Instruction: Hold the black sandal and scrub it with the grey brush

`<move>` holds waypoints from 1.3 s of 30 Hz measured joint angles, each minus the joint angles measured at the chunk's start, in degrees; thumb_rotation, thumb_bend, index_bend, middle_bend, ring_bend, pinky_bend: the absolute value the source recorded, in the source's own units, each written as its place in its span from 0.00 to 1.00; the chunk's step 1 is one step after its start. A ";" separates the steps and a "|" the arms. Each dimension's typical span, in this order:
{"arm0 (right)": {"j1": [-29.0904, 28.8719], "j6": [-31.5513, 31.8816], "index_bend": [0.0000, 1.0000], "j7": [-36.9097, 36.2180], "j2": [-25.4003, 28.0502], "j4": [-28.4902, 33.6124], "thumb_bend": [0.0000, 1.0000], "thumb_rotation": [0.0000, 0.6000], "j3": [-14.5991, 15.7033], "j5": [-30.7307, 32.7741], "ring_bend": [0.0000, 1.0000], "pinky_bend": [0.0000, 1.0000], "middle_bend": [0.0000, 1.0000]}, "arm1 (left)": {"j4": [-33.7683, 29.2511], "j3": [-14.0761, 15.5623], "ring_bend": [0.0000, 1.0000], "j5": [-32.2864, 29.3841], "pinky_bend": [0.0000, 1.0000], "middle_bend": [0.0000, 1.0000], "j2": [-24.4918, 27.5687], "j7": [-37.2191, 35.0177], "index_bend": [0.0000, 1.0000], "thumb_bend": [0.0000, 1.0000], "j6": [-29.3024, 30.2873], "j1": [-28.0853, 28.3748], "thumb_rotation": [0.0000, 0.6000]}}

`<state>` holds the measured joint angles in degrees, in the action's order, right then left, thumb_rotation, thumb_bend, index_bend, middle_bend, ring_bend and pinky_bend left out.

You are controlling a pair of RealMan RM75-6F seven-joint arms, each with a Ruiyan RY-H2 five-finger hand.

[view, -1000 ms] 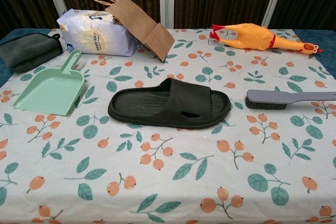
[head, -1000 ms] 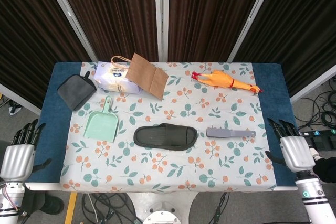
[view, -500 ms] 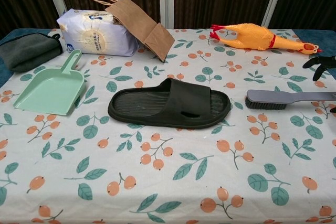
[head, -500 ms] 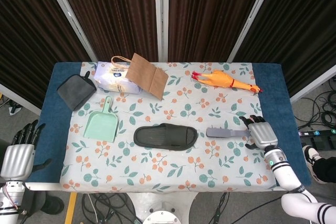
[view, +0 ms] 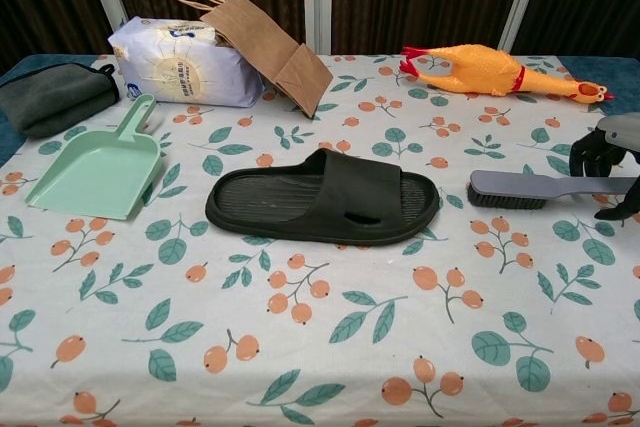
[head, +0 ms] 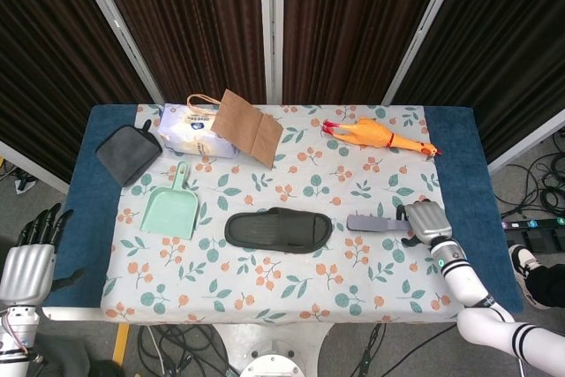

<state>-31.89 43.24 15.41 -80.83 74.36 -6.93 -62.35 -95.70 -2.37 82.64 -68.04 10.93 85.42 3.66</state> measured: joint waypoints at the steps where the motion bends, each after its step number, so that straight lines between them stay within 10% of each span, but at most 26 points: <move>1: -0.18 -0.41 0.47 0.06 -0.01 -0.11 0.10 1.00 0.06 0.57 0.39 0.32 0.51 | 0.01 -0.06 0.03 0.01 0.14 0.13 0.00 -0.06 0.14 0.00 -0.01 0.05 1.00; 8: -1.33 -2.49 0.47 0.21 -1.27 -1.38 0.12 1.00 0.83 3.05 0.43 0.42 0.52 | 0.32 -0.07 0.03 -0.11 0.14 0.13 0.00 -0.30 0.14 0.00 0.15 -0.10 1.00; 17: -1.76 -3.41 0.57 -4.96 -1.68 -1.44 0.18 1.00 0.34 2.28 0.68 0.85 0.63 | 0.36 -0.22 0.03 -0.26 0.14 0.13 0.16 -0.83 0.14 0.00 0.71 -0.45 1.00; 33: -3.28 -5.15 1.00 -12.45 -1.13 -0.55 0.33 1.00 -0.77 0.02 0.99 1.00 0.91 | 0.87 -0.60 0.03 -0.16 0.14 0.13 -0.31 -2.37 0.14 0.00 0.41 -0.13 1.00; 39: -3.39 -3.93 1.00 -13.34 -0.90 0.13 0.36 1.00 -0.84 -1.08 1.00 1.00 0.98 | 2.39 -1.34 0.03 0.30 0.14 0.13 -1.37 -5.74 0.14 0.00 -0.95 1.29 1.00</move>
<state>-35.28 39.31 2.07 -81.73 74.49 -7.77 -63.43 -93.31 -3.70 82.94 -69.41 5.20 84.47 4.94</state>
